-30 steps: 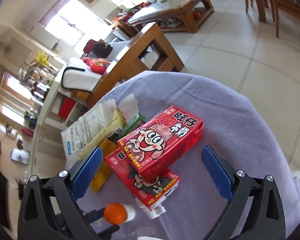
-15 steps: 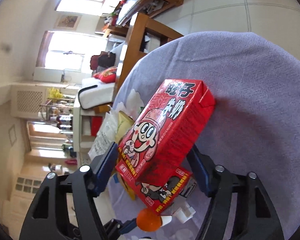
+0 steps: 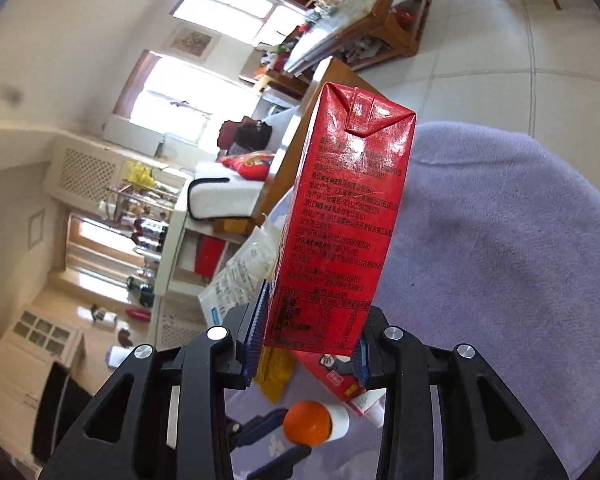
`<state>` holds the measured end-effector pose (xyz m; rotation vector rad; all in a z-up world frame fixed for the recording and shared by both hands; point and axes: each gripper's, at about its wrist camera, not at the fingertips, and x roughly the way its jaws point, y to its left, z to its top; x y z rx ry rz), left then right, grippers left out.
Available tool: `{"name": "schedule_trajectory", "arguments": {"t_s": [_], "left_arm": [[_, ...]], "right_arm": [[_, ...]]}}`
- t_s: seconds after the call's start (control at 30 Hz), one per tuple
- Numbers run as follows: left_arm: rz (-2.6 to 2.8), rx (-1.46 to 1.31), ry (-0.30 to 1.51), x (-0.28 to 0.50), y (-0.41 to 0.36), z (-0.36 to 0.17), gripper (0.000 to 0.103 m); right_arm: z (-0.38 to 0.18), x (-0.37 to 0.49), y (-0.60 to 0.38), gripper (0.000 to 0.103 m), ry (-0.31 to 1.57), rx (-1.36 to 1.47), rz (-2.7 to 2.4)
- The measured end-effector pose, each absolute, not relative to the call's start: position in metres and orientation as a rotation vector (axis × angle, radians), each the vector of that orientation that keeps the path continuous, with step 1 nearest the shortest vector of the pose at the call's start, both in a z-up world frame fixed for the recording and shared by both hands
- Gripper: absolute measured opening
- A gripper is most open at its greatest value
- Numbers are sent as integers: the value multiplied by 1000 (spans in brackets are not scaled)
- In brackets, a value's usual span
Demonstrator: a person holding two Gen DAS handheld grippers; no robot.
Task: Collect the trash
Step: 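Grasp the orange with the left gripper while the right gripper grasps a red milk carton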
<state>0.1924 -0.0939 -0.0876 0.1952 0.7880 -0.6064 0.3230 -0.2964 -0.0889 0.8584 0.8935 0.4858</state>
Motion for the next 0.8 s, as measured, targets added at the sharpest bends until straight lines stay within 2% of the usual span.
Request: {"name": "schedule_trajectory", "arguments": {"t_s": [0.07, 0.27, 0.47, 0.8], "left_arm": [[-594, 197, 803, 197, -99, -91, 42], [-632, 16, 842, 215, -83, -95, 36], [-652, -52, 774, 210, -71, -87, 34], [-672, -112, 740, 193, -56, -74, 34]], "right_arm": [[-80, 313, -295, 36, 866, 817, 479], [-66, 282, -290, 36, 814, 725, 458], [-60, 250, -301, 35, 770, 712, 472], [-81, 231, -304, 33, 824, 705, 483]]}}
